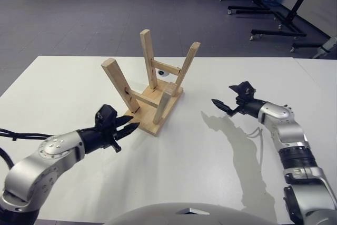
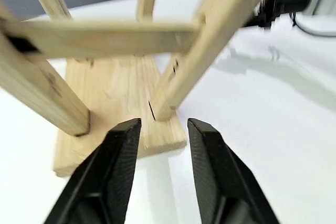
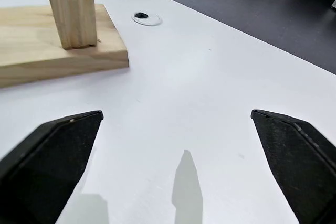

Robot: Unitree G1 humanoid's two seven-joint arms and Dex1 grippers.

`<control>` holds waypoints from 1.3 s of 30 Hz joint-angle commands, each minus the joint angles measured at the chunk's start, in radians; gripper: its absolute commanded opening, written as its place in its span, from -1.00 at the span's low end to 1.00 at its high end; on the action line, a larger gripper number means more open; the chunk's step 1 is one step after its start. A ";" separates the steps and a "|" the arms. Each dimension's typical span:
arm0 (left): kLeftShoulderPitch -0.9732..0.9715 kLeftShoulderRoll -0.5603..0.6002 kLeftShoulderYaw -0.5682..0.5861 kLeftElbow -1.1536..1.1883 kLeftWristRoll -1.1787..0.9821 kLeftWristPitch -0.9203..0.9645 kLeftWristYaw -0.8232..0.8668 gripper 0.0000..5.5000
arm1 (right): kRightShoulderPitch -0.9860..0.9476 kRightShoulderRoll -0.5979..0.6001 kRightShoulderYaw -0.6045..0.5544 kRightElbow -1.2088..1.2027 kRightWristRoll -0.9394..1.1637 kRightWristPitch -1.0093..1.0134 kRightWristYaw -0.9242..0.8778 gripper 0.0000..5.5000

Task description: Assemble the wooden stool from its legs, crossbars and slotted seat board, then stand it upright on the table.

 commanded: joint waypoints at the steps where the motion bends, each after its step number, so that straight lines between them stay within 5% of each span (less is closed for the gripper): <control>1: -0.034 -0.027 -0.085 -0.016 0.073 0.007 0.043 -0.21 | -0.029 0.038 0.004 -0.029 -0.005 0.018 -0.019 0.90; 16: -0.198 -0.212 -0.490 0.094 0.409 0.140 0.246 0.63 | -0.107 0.118 0.032 -0.245 0.017 0.248 -0.075 0.90; 20: -0.225 -0.225 -0.566 0.201 0.550 0.104 0.301 0.65 | -0.114 0.116 0.030 -0.265 0.027 0.267 -0.061 0.90; 28: -0.161 -0.168 -0.431 0.321 0.689 0.016 0.329 0.65 | -0.086 0.117 0.021 -0.275 0.033 0.257 -0.066 0.90; 35: -0.122 -0.102 -0.197 0.528 0.725 -0.079 0.336 0.65 | -0.064 0.116 0.023 -0.288 0.035 0.256 -0.058 0.90; 39: -0.117 -0.137 -0.141 0.468 0.592 -0.101 0.177 0.65 | -0.045 0.119 0.047 -0.294 0.015 0.265 -0.067 0.90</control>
